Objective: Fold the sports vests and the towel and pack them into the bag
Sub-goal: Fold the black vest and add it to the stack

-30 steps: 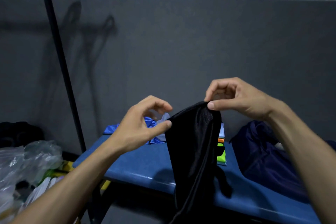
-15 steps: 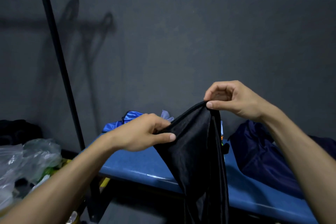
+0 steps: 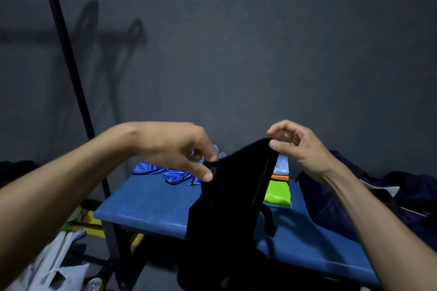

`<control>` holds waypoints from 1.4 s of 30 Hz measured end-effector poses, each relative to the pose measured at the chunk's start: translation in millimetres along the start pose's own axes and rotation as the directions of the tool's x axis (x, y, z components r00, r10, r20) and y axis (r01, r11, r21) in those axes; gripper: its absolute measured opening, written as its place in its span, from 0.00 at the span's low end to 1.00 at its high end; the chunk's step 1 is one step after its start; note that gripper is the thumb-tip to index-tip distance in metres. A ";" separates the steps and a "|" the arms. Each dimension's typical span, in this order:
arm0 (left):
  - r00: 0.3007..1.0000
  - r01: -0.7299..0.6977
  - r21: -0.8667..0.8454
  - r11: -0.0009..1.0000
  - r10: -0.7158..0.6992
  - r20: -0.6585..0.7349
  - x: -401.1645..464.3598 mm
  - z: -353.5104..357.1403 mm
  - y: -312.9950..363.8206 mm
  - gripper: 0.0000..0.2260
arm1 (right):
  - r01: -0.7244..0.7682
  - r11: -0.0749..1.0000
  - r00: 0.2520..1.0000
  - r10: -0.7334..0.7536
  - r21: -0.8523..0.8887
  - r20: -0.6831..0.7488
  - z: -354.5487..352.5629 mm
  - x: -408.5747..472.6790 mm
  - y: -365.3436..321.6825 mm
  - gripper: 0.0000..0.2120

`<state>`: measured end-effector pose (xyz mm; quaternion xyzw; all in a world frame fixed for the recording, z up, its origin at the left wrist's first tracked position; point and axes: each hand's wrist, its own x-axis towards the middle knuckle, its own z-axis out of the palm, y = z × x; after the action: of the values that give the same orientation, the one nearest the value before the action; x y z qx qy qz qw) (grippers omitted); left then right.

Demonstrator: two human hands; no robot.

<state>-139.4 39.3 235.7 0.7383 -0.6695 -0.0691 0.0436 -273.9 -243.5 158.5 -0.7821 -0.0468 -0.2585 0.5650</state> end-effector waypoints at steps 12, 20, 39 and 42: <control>0.934 -0.073 0.465 0.882 0.223 -0.277 21.6 -1.0 -6.2 0.21 | -0.114 0.819 0.990 0.140 0.563 -0.002 -2.6 3.2 3.6 0.09; 0.884 0.011 -0.357 0.934 -0.176 -0.433 14.5 -19.1 5.6 0.12 | -0.088 0.867 0.990 0.131 0.491 -0.055 -5.6 15.5 -1.0 0.10; 0.782 0.353 0.543 0.762 0.078 -0.618 6.8 -36.8 27.6 0.15 | -0.130 0.983 0.969 0.099 -0.126 -0.225 23.8 19.5 -59.8 0.05; 0.845 0.294 0.189 0.937 -0.162 -0.510 4.9 -43.7 33.8 0.15 | -0.140 0.990 0.957 0.139 0.015 -0.253 30.1 12.6 -64.3 0.06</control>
<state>-165.2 29.9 283.9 0.8059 -0.5465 0.2023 0.1048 -275.9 -196.1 212.7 -0.7448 0.0815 -0.3157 0.5822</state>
